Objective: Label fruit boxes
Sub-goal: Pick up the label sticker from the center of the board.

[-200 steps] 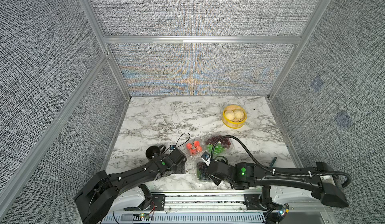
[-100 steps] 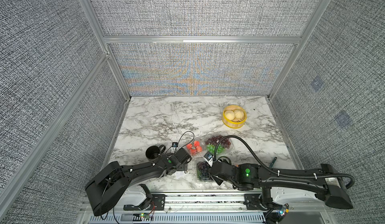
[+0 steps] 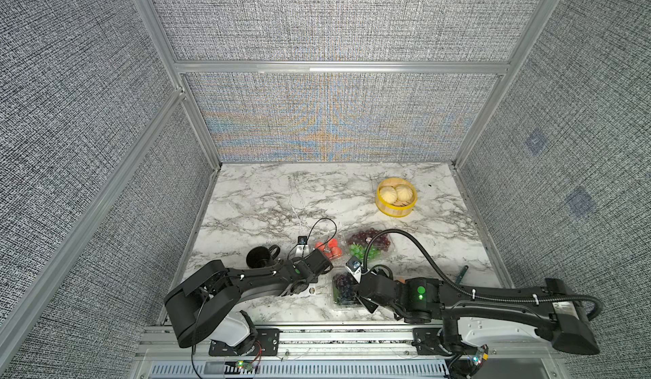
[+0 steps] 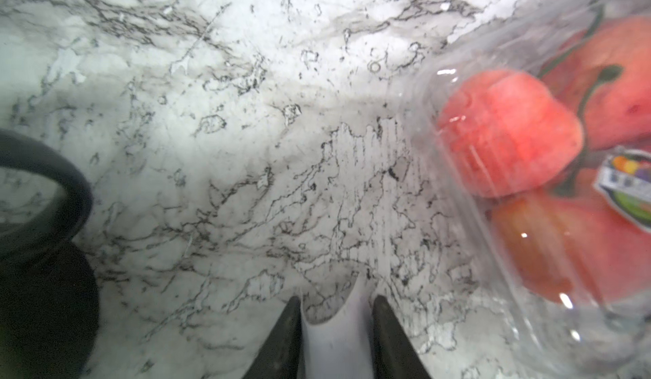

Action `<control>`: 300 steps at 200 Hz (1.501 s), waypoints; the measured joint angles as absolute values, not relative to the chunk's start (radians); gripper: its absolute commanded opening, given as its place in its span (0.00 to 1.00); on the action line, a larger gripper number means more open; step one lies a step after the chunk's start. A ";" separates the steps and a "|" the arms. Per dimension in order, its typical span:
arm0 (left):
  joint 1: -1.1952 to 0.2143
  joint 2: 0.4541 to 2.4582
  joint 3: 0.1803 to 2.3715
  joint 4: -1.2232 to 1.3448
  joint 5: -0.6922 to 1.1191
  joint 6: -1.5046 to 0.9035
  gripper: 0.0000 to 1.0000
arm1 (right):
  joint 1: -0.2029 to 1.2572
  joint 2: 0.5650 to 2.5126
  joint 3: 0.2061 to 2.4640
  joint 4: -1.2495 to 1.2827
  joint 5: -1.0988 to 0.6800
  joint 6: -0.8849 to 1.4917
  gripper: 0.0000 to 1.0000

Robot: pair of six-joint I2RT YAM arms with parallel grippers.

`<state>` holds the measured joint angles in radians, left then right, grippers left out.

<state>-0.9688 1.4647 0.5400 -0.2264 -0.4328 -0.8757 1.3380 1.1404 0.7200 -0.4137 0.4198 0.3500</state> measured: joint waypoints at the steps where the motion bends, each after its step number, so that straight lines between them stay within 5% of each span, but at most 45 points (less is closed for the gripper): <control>1: -0.969 1.465 0.540 -0.227 -0.433 -0.876 0.31 | 1.338 1.140 0.719 -0.411 0.419 0.348 0.47; 69: -0.971 1.318 0.577 -0.375 -0.302 -0.854 0.11 | 1.254 1.082 0.631 -0.252 0.312 0.303 0.50; 123: -0.968 1.105 0.659 -0.405 -0.288 -0.785 0.11 | 1.133 0.981 0.550 -0.053 0.068 0.299 0.63; 192: -0.968 0.881 0.614 -0.254 -0.258 -0.649 0.14 | 1.019 1.085 0.617 0.136 -0.193 0.437 0.63; 264: -0.968 0.771 0.524 -0.036 -0.195 -0.578 0.15 | 0.965 1.267 0.659 0.381 -0.413 0.589 0.54; 300: -0.968 0.756 0.501 0.019 -0.180 -0.570 0.16 | 0.955 1.355 0.672 0.488 -0.500 0.638 0.28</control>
<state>-0.9680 0.7555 0.5011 0.0185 -0.1802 -0.5697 0.9554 1.3548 0.6720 0.4877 -0.5003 0.6380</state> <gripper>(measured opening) 0.149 0.377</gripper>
